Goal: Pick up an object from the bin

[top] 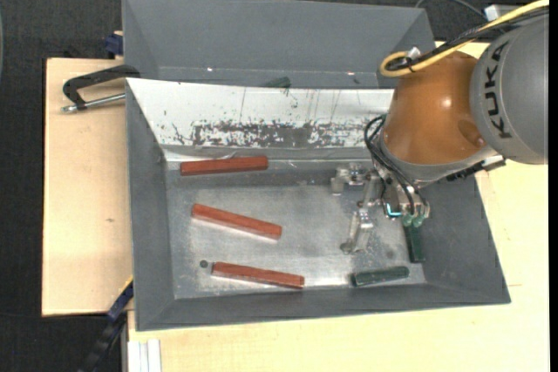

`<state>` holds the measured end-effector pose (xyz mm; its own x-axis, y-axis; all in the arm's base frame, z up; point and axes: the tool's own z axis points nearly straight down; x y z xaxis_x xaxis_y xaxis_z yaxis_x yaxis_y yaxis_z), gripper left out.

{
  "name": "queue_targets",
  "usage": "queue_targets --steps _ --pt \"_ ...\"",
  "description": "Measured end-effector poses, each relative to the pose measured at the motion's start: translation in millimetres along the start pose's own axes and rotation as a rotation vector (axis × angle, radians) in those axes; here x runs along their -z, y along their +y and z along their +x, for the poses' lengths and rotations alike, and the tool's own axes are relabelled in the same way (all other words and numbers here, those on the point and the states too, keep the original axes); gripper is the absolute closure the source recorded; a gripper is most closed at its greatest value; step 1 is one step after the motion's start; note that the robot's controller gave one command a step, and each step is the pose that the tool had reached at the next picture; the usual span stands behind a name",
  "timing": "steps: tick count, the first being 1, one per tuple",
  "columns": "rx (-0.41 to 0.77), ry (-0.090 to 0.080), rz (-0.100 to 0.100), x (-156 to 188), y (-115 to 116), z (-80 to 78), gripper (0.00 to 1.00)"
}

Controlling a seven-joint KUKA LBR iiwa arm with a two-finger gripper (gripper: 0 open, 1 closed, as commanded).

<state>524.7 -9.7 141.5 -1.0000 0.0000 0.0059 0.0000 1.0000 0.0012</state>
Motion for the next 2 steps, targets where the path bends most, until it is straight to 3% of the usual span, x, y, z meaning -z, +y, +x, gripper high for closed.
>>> queue_targets --steps 1,2 --pt "0.000 -0.009 0.000 4.3 -0.1 -2.0 0.00" --pt "-0.033 -0.015 0.002 -29.9 37.9 -0.2 0.00"
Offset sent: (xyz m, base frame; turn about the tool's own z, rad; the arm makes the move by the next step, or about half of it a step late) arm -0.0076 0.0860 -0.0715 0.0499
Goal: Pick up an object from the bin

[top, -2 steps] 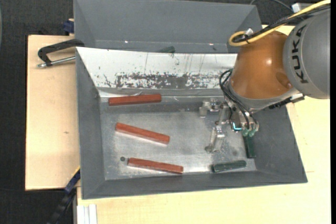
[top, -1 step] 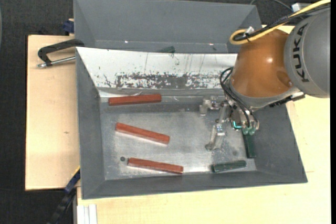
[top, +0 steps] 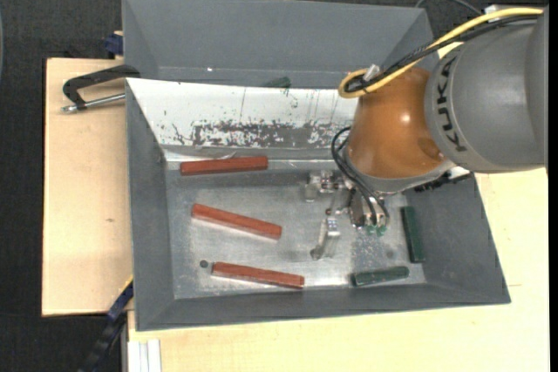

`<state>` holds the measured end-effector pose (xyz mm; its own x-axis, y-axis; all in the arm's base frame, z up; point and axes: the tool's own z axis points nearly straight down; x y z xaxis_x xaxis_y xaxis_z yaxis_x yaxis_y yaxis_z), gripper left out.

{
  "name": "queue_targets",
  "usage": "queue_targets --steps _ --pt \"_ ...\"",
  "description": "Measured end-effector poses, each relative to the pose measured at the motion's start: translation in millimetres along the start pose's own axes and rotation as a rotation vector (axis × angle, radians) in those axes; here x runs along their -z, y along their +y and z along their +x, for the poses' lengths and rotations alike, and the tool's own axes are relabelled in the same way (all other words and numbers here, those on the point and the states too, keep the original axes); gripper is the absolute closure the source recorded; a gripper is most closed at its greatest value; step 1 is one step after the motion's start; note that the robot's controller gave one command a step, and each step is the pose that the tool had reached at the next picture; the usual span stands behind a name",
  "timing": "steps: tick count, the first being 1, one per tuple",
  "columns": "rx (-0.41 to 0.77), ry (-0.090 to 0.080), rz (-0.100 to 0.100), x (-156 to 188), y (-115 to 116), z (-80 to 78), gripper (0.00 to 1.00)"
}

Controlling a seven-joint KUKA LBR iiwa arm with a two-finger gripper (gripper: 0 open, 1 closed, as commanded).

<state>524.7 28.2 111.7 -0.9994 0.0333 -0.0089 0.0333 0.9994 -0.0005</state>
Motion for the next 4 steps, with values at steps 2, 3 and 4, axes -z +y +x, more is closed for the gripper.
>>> queue_targets --steps 2,3,4 --pt "-0.139 0.007 0.000 -22.7 50.9 -19.6 0.00" --pt "0.039 0.009 -0.002 -39.3 103.7 19.6 1.00" --pt "0.039 0.009 -0.002 -39.3 103.7 19.6 1.00"
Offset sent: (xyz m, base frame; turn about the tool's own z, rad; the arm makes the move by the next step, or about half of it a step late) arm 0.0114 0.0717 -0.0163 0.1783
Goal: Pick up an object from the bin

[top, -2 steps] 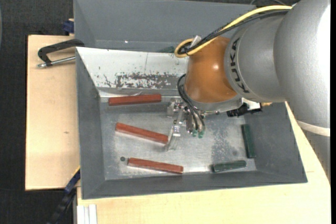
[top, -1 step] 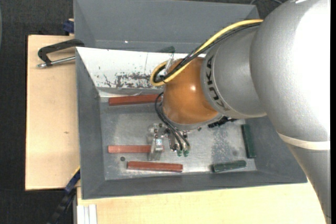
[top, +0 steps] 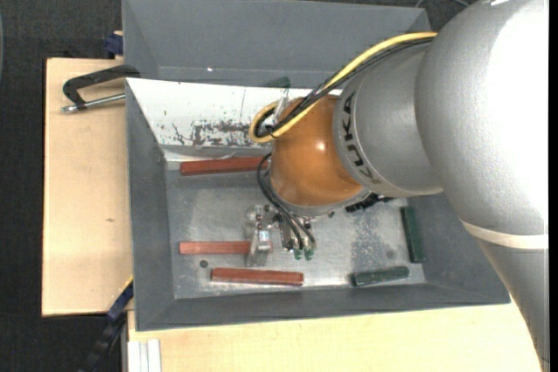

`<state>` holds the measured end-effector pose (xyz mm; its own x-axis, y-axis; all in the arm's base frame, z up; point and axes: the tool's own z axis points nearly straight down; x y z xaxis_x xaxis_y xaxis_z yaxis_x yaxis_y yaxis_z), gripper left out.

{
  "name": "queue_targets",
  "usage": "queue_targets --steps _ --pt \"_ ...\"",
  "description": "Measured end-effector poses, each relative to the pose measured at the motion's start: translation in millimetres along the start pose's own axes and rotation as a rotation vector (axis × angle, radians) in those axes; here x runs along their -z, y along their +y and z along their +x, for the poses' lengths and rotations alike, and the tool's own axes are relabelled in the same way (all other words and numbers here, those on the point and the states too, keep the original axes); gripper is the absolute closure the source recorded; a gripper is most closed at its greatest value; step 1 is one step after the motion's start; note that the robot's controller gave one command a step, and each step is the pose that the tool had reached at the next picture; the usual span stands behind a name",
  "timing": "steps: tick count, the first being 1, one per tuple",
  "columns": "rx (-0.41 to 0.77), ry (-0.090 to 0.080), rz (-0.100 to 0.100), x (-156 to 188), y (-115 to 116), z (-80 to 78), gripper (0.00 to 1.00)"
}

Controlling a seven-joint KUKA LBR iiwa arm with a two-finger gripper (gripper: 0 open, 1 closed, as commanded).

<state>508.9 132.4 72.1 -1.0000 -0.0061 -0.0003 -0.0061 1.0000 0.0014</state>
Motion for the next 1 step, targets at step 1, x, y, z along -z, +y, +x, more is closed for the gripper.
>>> queue_targets --steps 1 --pt "0.085 -0.004 0.000 127.4 3.1 -24.4 1.00"
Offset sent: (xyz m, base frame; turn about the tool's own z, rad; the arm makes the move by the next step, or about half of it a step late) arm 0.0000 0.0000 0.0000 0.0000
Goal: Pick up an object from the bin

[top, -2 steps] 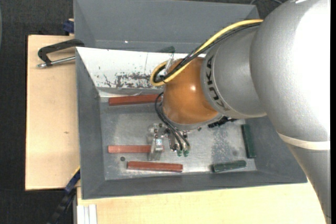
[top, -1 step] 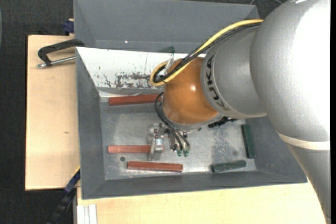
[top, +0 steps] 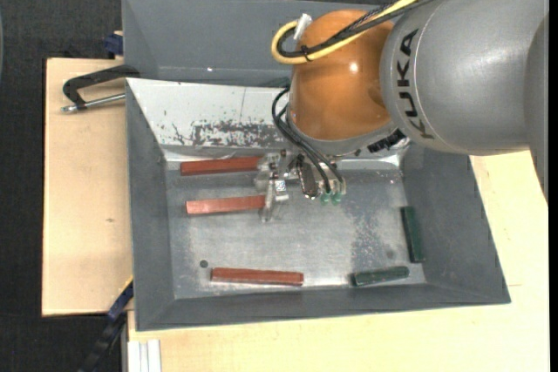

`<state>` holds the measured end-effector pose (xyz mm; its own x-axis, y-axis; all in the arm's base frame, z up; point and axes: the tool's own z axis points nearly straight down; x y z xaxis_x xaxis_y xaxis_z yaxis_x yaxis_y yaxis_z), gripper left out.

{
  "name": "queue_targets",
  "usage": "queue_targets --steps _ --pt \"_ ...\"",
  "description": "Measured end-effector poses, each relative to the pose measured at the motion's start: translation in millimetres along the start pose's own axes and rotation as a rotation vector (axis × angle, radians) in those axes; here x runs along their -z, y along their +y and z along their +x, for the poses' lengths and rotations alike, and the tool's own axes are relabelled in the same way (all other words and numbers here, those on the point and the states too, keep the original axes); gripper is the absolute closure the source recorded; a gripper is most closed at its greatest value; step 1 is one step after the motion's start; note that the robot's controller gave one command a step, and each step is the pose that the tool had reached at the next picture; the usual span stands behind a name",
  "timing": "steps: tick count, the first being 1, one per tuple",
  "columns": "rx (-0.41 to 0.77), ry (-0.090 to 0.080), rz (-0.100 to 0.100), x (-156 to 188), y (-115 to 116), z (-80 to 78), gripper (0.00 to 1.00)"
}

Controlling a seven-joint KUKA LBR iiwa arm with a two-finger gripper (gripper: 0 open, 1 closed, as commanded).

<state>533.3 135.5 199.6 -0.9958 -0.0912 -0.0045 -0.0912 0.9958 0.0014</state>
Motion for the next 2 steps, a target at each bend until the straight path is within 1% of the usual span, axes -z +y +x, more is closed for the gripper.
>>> queue_targets --steps 1,2 --pt "0.000 0.000 0.000 -0.1 0.0 0.1 1.00" --pt "0.084 0.006 -0.001 12.8 -8.4 1.9 1.00"
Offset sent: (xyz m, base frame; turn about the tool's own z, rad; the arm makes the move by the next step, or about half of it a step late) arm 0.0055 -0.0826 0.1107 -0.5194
